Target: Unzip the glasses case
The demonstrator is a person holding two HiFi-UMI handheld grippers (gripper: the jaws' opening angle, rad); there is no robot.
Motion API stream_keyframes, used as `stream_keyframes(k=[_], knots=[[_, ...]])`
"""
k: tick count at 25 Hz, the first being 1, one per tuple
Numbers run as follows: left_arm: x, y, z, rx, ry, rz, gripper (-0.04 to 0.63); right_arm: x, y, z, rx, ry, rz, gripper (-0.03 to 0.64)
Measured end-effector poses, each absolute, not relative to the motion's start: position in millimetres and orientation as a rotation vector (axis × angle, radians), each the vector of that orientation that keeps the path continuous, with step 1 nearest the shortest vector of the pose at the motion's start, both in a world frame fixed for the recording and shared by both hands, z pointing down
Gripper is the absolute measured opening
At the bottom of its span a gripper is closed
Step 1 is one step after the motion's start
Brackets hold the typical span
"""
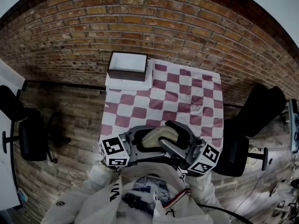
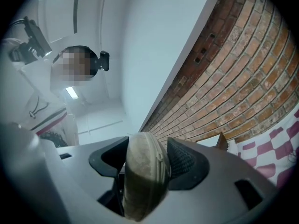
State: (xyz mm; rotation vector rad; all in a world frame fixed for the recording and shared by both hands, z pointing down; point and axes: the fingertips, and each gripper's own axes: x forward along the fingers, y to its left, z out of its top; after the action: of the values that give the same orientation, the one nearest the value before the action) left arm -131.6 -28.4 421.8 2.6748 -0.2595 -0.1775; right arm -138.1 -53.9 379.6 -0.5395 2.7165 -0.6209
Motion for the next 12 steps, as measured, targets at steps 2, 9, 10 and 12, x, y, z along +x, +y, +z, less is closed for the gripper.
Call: stream_keyframes(k=[2, 9, 10, 12], knots=[[-131, -30, 423, 2.684, -0.269, -0.156, 0.361, -138, -55, 380, -0.543, 2.709, -0.62, 0.27], [-127, -35, 424, 2.731, -0.292, -0.097, 0.331, -133, -59, 375, -0.516, 2.69, -0.608, 0.27], [-126, -37, 423, 2.729, -0.297, -0.099, 0.318, -131, -60, 374, -0.512, 2.689, -0.605, 0.272], [-123, -39, 421, 2.716, -0.308, -0.099, 0.311, -127, -60, 374, -0.503, 2.685, -0.606, 0.272]])
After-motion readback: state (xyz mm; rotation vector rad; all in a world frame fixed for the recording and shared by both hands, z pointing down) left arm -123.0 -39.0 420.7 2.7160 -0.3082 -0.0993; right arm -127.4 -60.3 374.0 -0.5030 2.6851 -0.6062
